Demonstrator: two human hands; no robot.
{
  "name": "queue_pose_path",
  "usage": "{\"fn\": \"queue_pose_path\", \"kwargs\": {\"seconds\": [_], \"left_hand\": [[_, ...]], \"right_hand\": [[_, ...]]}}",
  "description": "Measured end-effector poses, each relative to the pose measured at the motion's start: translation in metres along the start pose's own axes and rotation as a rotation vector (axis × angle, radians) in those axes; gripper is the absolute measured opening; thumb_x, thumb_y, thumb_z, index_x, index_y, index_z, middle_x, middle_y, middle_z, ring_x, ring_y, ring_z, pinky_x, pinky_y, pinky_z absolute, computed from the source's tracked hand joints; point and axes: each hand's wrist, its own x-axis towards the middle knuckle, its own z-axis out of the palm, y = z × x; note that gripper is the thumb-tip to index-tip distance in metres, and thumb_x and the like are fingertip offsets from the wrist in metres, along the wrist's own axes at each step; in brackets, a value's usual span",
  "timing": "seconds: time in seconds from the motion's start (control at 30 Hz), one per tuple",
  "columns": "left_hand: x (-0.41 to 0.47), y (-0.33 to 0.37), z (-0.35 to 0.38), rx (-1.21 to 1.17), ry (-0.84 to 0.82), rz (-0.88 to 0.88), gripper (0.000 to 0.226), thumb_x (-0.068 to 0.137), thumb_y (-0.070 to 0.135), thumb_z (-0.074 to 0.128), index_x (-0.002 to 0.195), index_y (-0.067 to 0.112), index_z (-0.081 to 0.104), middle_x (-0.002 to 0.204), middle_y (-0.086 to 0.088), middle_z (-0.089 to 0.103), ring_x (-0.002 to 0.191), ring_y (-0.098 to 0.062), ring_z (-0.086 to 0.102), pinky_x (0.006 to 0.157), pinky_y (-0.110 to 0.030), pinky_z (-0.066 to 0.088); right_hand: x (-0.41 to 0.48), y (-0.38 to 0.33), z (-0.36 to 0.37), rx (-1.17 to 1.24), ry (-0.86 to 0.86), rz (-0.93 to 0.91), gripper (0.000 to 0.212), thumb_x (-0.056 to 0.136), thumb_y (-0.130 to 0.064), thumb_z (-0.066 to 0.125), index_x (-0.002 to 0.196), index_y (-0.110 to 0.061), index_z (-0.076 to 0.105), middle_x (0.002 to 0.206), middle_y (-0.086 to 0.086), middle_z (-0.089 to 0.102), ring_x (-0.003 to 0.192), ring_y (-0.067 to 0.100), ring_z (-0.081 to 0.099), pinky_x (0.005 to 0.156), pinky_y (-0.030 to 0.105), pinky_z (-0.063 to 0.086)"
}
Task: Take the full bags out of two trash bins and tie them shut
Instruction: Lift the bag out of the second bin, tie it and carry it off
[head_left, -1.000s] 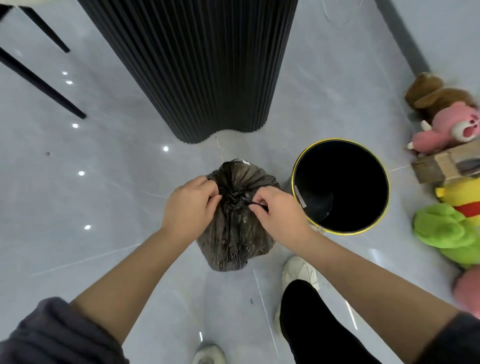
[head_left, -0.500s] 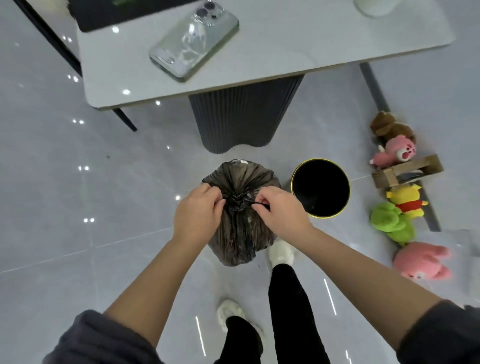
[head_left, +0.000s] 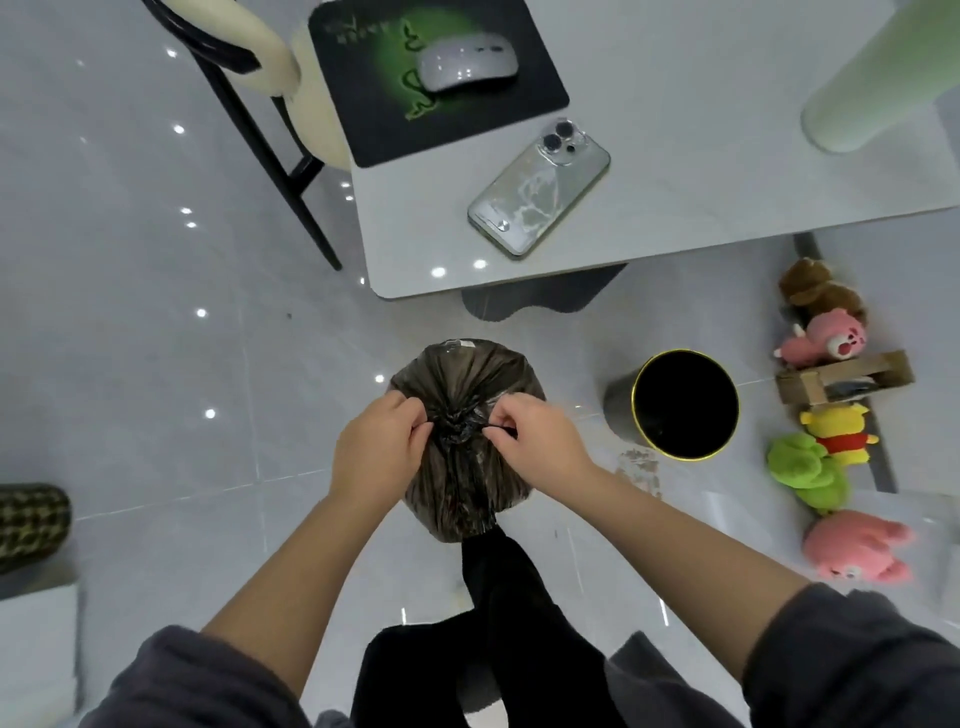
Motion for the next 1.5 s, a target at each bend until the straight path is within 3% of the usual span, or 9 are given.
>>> {"fn": "queue_pose_path", "kwargs": {"seconds": [0.2, 0.4, 0.8, 1.13, 1.5], "left_hand": [[0.039, -0.068, -0.048, -0.020, -0.017, -0.074, 0.014, 0.088, 0.022, 0.061, 0.076, 0.015, 0.057, 0.077, 0.003, 0.053, 0.068, -0.018, 0.051, 0.051, -0.029, 0.041], [0.095, -0.152, -0.100, -0.030, -0.042, -0.086, 0.013, 0.089, 0.023, 0.059, 0.078, 0.015, 0.057, 0.078, 0.006, 0.048, 0.071, -0.016, 0.048, 0.053, -0.027, 0.035], [0.223, -0.307, -0.217, -0.033, -0.062, 0.028, 0.015, 0.090, 0.024, 0.055, 0.077, 0.016, 0.055, 0.081, 0.003, 0.052, 0.074, -0.016, 0.050, 0.056, -0.032, 0.045], [0.358, -0.403, -0.295, 0.008, 0.002, -0.034, 0.012, 0.088, 0.019, 0.059, 0.077, 0.014, 0.057, 0.079, 0.003, 0.053, 0.071, -0.016, 0.048, 0.054, -0.027, 0.035], [0.529, -0.499, -0.396, 0.047, 0.006, 0.008, 0.012, 0.090, 0.022, 0.057, 0.080, 0.016, 0.057, 0.075, 0.006, 0.056, 0.074, -0.016, 0.049, 0.055, -0.028, 0.038]], "right_hand": [[0.059, -0.069, 0.022, 0.058, -0.058, 0.013, 0.015, 0.087, -0.027, 0.062, 0.077, -0.022, 0.052, 0.081, -0.009, 0.055, 0.078, 0.014, 0.054, 0.070, 0.031, 0.046], [0.134, -0.148, 0.049, 0.125, -0.049, 0.098, 0.022, 0.086, -0.028, 0.062, 0.071, -0.028, 0.046, 0.074, -0.011, 0.053, 0.073, 0.013, 0.053, 0.068, 0.031, 0.046], [0.293, -0.301, 0.071, 0.217, 0.064, 0.209, 0.021, 0.084, -0.024, 0.066, 0.072, -0.023, 0.048, 0.074, -0.009, 0.051, 0.071, 0.011, 0.047, 0.063, 0.024, 0.031], [0.461, -0.389, 0.057, 0.356, -0.022, 0.217, 0.020, 0.083, -0.028, 0.066, 0.070, -0.028, 0.051, 0.067, -0.013, 0.052, 0.072, 0.010, 0.052, 0.068, 0.026, 0.043], [0.651, -0.492, 0.019, 0.396, -0.002, 0.256, 0.018, 0.086, -0.028, 0.062, 0.071, -0.023, 0.055, 0.068, -0.009, 0.056, 0.068, 0.009, 0.052, 0.068, 0.029, 0.045]]}}
